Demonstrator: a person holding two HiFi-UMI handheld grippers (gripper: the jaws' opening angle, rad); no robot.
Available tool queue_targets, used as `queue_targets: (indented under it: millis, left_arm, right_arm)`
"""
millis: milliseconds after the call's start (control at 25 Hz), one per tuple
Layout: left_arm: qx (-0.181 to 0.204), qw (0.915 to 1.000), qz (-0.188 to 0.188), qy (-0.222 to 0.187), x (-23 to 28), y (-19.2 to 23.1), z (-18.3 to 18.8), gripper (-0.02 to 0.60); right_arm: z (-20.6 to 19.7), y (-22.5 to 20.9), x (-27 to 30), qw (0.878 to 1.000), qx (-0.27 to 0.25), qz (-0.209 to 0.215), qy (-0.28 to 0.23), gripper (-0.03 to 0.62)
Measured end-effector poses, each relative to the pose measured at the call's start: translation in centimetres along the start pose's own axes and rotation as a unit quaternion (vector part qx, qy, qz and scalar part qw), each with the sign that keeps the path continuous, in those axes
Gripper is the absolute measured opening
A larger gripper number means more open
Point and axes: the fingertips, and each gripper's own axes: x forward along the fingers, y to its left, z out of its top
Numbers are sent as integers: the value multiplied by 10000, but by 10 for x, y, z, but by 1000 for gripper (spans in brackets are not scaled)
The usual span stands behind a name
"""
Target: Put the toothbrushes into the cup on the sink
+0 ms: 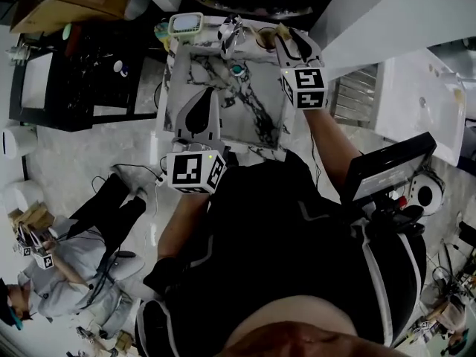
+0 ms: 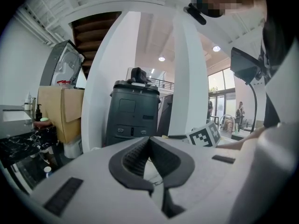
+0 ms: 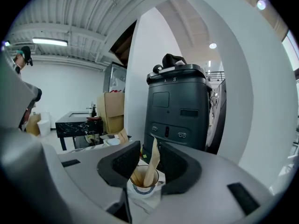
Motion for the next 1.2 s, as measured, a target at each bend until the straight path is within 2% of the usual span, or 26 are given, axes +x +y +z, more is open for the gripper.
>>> queue_targets:
  millis: [560, 720, 840, 1040, 1200]
  left_arm:
    - [171, 9947, -978, -262, -6, -8, 35, 6]
    - [171, 9926, -1157, -334, -4, -7, 44, 6]
    - [101, 9909, -1266, -446, -6, -7, 54, 6]
    - [98, 9880, -1450, -532, -4, -10, 67, 6]
    - [91, 9859, -1590, -513, 1, -21, 65, 6]
  right_arm:
    - [58, 11, -74, 9967, 437, -488, -476, 127]
    - [73, 22, -92, 9960, 453, -451, -617, 91]
    - [83, 25, -112, 9950, 416, -632, -656, 65]
    - [92, 29, -137, 9921, 600, -837, -711, 46]
    - [92, 28, -154, 9921, 491, -919, -703, 44]
